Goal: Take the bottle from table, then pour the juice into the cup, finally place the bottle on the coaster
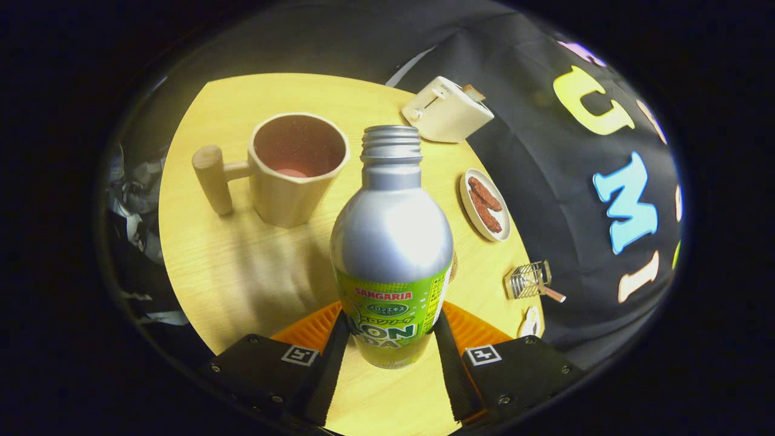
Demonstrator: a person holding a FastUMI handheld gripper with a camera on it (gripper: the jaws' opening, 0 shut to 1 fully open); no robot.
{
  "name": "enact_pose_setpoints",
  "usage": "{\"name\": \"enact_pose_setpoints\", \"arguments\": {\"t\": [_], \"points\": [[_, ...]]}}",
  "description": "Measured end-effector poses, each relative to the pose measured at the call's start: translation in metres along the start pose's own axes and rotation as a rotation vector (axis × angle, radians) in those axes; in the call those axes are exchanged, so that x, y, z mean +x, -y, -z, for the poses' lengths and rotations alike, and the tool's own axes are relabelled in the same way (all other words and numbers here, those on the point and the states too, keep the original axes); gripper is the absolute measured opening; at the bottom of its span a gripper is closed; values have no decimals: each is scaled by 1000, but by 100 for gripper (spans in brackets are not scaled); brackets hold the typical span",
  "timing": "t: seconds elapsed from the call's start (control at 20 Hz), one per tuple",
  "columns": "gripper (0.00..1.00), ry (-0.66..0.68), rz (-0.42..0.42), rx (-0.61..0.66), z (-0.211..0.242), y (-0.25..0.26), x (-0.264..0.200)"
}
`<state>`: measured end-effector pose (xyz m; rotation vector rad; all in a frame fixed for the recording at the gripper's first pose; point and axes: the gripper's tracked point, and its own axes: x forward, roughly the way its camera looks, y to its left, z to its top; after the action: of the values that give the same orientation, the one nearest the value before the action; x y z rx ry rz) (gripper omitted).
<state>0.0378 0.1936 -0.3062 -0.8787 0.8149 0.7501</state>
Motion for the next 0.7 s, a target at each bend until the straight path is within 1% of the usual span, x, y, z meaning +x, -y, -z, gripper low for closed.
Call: {"name": "enact_pose_setpoints", "arguments": {"t": [0.4,0.7], "points": [[74,123,-58,250,-12,11,13],[74,227,-85,376,-26,35,24]]}}
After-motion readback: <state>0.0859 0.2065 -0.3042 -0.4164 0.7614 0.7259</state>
